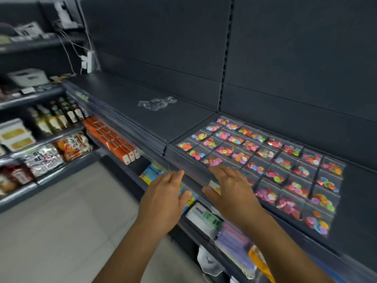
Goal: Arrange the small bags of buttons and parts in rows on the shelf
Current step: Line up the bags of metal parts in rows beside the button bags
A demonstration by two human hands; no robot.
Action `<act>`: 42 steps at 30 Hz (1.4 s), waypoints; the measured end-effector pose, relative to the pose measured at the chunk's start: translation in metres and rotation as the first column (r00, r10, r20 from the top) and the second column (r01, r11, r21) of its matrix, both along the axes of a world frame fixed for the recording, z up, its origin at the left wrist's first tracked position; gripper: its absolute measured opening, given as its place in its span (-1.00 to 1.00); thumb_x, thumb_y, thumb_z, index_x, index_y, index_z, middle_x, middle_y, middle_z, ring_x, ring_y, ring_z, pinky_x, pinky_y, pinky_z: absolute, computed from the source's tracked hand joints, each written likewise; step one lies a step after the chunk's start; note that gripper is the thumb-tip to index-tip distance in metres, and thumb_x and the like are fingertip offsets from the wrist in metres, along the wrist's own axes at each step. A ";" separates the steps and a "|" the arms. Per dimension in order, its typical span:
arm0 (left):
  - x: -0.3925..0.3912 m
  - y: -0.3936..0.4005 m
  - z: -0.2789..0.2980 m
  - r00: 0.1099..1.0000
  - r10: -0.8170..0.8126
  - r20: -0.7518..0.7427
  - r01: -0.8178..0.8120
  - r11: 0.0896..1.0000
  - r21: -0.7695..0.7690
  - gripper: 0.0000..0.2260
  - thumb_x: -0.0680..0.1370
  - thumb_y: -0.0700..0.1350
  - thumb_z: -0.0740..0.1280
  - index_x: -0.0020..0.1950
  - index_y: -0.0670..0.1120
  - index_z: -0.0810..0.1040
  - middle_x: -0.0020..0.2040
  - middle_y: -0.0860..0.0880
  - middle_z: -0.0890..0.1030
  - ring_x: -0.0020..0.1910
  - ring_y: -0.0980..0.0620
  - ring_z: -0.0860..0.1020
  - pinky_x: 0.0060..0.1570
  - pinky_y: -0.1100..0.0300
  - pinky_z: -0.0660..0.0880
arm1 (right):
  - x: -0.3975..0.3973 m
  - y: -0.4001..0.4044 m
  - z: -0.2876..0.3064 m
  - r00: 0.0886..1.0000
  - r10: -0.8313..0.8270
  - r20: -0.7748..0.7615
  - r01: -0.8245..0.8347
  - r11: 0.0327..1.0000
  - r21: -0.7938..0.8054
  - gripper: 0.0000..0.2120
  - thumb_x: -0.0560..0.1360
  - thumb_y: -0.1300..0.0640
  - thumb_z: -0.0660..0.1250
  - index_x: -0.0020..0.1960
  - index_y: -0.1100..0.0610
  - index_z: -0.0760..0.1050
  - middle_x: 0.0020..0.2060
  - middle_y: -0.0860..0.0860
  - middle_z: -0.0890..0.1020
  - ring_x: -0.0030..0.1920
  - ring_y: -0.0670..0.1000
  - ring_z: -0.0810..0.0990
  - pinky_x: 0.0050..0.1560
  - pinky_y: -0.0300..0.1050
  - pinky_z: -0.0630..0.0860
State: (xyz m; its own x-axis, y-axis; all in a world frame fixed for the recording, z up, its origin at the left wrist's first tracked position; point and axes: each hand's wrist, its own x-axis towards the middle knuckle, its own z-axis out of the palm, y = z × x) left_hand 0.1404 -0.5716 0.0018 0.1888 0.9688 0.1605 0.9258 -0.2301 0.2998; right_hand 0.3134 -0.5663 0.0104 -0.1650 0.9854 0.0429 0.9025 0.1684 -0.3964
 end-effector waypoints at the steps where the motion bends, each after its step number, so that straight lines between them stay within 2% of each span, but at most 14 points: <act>1: -0.010 0.006 -0.001 1.000 0.020 0.001 -0.020 1.000 0.006 -0.49 0.60 0.10 0.16 0.51 -0.02 0.19 0.44 0.01 0.34 0.40 0.03 0.28 0.35 0.21 0.21 | -0.010 0.009 0.000 1.000 0.021 0.002 -0.021 1.000 -0.002 -0.42 0.56 -0.13 0.18 0.50 0.04 0.13 0.47 -0.02 0.23 0.48 0.03 0.13 0.47 -0.05 0.05; 7: -0.060 0.054 -0.005 0.996 0.091 -0.015 -0.090 0.995 0.032 -0.51 0.59 0.10 0.17 0.49 -0.02 0.22 0.39 0.01 0.40 0.35 0.02 0.33 0.31 0.20 0.26 | -0.062 0.072 -0.002 0.993 0.112 0.023 -0.112 0.994 0.009 -0.42 0.56 -0.15 0.17 0.50 0.03 0.14 0.47 -0.04 0.23 0.47 0.00 0.15 0.48 -0.08 0.08; 14: -0.109 0.144 0.004 0.991 0.123 -0.054 -0.119 0.990 0.070 -0.48 0.61 0.13 0.12 0.53 0.02 0.12 0.46 0.04 0.30 0.42 0.04 0.23 0.37 0.23 0.14 | -0.109 0.172 0.006 0.986 0.165 0.009 -0.165 0.986 0.031 -0.41 0.56 -0.14 0.17 0.51 0.02 0.13 0.48 -0.04 0.21 0.48 -0.01 0.13 0.48 -0.09 0.07; 17: -0.123 0.194 0.011 0.991 0.122 -0.050 -0.119 0.991 0.061 -0.48 0.61 0.13 0.12 0.53 0.02 0.11 0.44 0.01 0.33 0.40 0.02 0.25 0.37 0.20 0.19 | -0.122 0.222 0.011 0.985 0.171 0.017 -0.171 0.985 0.036 -0.40 0.56 -0.16 0.16 0.52 0.01 0.10 0.48 -0.05 0.20 0.48 -0.01 0.13 0.48 -0.07 0.07; 22: -0.139 0.268 0.021 0.992 0.114 -0.046 -0.110 0.991 0.081 -0.48 0.61 0.11 0.13 0.53 0.01 0.11 0.47 0.01 0.28 0.44 0.02 0.22 0.39 0.19 0.16 | -0.141 0.295 0.019 0.987 0.160 0.017 -0.160 0.987 0.025 -0.39 0.56 -0.15 0.15 0.53 0.01 0.06 0.49 -0.03 0.17 0.49 0.00 0.09 0.48 -0.04 0.05; 29: -0.160 0.347 0.011 0.994 0.081 -0.072 -0.078 0.996 0.040 -0.47 0.60 0.10 0.17 0.52 -0.03 0.14 0.44 -0.03 0.33 0.41 -0.02 0.27 0.38 0.15 0.21 | -0.159 0.361 0.018 0.995 0.099 0.019 -0.099 0.995 0.001 -0.40 0.56 -0.11 0.19 0.52 0.02 0.09 0.48 -0.03 0.19 0.48 0.03 0.11 0.48 0.00 0.11; 36: -0.188 0.420 -0.013 0.995 -0.034 -0.089 0.031 0.999 -0.045 -0.47 0.61 0.05 0.17 0.53 -0.05 0.12 0.50 -0.03 0.23 0.45 -0.04 0.23 0.42 0.07 0.22 | -0.190 0.403 -0.003 0.994 0.094 0.056 -0.089 0.993 -0.077 -0.45 0.58 -0.08 0.15 0.51 0.02 0.11 0.49 -0.05 0.17 0.49 0.03 0.10 0.47 -0.02 0.14; 40: -0.203 0.456 -0.021 0.976 -0.159 -0.152 0.141 0.983 -0.119 -0.48 0.64 0.06 0.08 0.55 -0.04 0.02 0.57 -0.02 0.02 0.53 0.00 0.02 0.48 0.06 0.08 | -0.211 0.421 -0.018 0.991 0.094 0.097 -0.078 0.984 -0.160 -0.44 0.60 -0.11 0.10 0.53 0.01 0.05 0.52 -0.05 0.11 0.51 0.02 0.05 0.49 0.01 0.10; 42: -0.212 0.467 -0.026 0.958 -0.233 -0.170 0.210 0.967 -0.144 -0.51 0.65 0.06 0.05 0.55 -0.05 0.06 0.57 0.01 0.01 0.53 0.03 0.01 0.44 0.08 0.07 | -0.217 0.427 -0.025 0.989 0.087 0.120 -0.065 0.982 -0.180 -0.44 0.60 -0.12 0.08 0.53 -0.02 0.03 0.52 -0.08 0.08 0.51 0.00 0.02 0.49 0.00 0.04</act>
